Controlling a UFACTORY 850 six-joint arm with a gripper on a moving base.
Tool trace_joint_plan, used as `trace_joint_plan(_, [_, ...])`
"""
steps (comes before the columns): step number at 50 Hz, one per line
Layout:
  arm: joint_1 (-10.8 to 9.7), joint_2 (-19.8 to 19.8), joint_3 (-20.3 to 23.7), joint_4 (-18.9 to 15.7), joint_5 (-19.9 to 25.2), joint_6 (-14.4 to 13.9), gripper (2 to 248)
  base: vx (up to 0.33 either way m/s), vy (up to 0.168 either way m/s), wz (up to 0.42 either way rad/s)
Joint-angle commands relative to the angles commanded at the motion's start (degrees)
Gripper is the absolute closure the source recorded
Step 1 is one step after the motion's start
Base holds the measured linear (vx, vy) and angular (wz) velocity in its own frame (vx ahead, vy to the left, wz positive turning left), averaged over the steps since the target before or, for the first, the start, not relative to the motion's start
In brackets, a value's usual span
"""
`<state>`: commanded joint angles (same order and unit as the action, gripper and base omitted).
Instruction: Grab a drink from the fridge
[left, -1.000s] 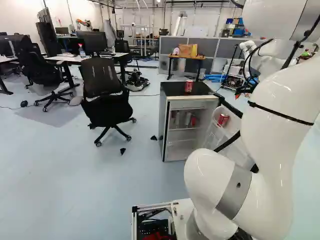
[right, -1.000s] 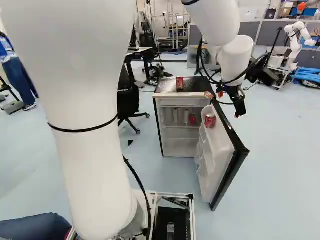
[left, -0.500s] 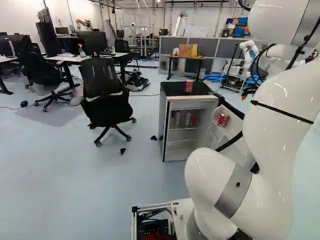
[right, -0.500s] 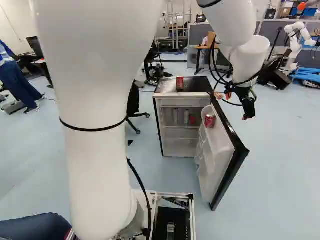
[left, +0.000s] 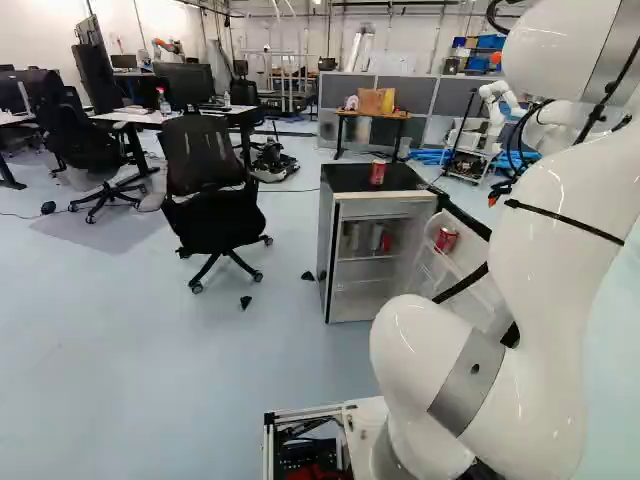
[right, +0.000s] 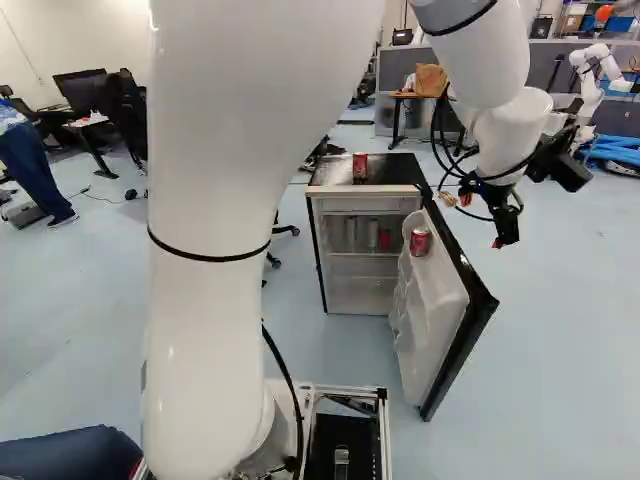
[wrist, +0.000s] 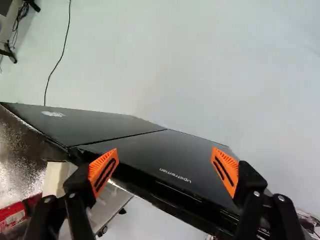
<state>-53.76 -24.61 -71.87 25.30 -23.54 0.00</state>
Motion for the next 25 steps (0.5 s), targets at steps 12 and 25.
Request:
trace_joint_plan(12, [0.0,-1.9,-0.4,0.0,0.0,0.0,3,0.000,0.000,0.000])
trace_joint_plan(25, [0.0,-3.9,-1.0,0.0,0.0,0.0,3,0.000,0.000,0.000])
